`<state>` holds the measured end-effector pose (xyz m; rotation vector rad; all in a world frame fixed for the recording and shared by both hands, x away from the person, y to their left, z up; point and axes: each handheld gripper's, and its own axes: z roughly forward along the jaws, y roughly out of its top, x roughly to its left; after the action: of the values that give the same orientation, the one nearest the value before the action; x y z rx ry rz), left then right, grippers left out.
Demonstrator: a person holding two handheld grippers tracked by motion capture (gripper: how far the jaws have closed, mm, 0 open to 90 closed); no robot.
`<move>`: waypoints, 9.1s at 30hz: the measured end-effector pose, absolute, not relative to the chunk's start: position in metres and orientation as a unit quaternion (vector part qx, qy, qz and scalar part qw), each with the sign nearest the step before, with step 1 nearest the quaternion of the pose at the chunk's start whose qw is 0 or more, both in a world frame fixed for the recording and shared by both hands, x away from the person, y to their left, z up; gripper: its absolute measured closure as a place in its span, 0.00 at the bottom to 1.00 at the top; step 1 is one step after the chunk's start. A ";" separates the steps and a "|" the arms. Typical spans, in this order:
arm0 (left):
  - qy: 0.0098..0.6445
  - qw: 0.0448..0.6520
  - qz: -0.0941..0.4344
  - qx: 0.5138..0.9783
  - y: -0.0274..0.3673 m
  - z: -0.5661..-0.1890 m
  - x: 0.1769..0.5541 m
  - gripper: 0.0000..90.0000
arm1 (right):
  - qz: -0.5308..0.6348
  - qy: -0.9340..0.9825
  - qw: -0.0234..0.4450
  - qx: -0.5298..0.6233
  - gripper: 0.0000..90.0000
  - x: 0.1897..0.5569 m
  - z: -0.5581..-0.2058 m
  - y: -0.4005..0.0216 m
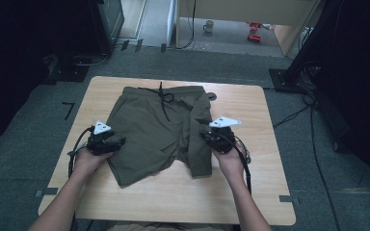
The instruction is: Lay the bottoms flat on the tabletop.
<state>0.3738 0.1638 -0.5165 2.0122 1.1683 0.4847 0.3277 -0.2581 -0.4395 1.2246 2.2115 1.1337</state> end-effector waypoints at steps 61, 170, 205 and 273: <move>0.457 0.367 0.198 0.786 0.164 -0.516 0.372 0.46 | 0.416 0.763 0.147 0.473 0.66 0.271 -0.495 -0.270; 0.465 0.363 0.205 0.781 0.166 -0.517 0.373 0.47 | 0.355 0.732 0.162 0.559 0.87 0.267 -0.507 -0.342; 0.466 0.363 0.210 0.779 0.174 -0.508 0.364 0.45 | 0.421 0.738 0.129 0.512 0.76 0.181 -0.491 -0.309; 0.457 0.399 0.197 0.770 0.208 -0.446 0.312 0.78 | 0.403 0.749 0.189 0.490 0.70 0.289 -0.490 -0.331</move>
<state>0.3117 0.2082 -0.4464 1.9478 1.1575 0.4984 0.2888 -0.3314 -0.4904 1.3788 2.1072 1.1338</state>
